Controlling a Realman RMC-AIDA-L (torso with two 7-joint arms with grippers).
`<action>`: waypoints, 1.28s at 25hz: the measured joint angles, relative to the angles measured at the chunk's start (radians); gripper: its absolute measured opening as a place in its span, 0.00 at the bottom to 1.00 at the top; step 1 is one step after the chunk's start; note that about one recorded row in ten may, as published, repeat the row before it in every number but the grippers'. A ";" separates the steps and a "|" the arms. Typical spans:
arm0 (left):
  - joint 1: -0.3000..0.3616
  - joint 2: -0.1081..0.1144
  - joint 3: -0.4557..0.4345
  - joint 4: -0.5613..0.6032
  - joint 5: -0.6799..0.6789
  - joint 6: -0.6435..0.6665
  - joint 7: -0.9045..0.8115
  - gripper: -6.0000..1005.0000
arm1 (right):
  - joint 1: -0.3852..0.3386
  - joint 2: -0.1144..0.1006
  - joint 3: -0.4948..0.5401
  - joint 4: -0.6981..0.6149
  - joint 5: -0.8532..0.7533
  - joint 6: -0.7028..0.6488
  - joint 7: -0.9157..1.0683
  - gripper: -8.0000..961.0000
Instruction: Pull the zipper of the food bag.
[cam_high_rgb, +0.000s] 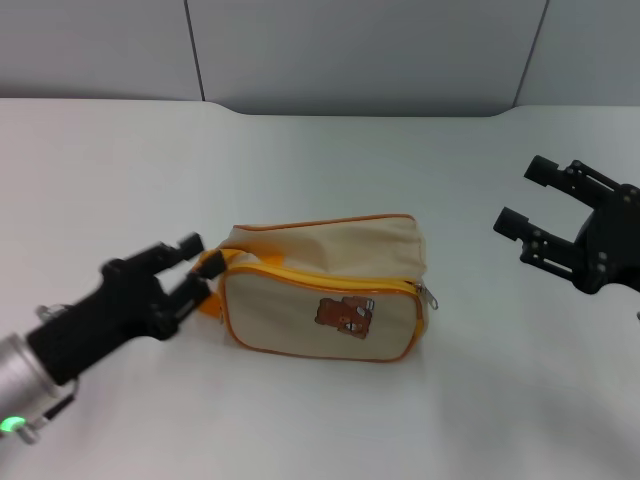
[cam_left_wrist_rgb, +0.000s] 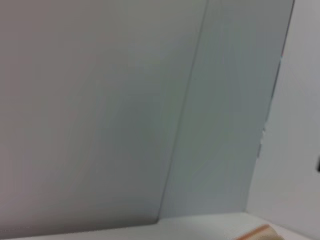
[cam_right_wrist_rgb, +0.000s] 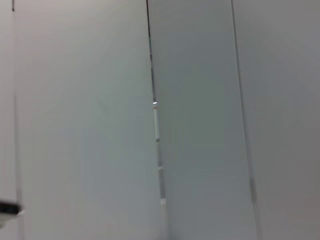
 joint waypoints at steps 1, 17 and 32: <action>0.014 0.008 0.003 0.070 0.000 0.056 -0.087 0.32 | 0.000 -0.004 0.000 0.000 -0.015 -0.013 0.015 0.78; -0.057 0.033 0.272 0.228 0.255 0.277 -0.234 0.82 | 0.062 -0.013 0.000 -0.012 -0.495 -0.175 0.064 0.79; -0.048 0.036 0.273 0.231 0.258 0.294 -0.234 0.81 | 0.066 -0.005 0.000 -0.012 -0.499 -0.171 0.055 0.79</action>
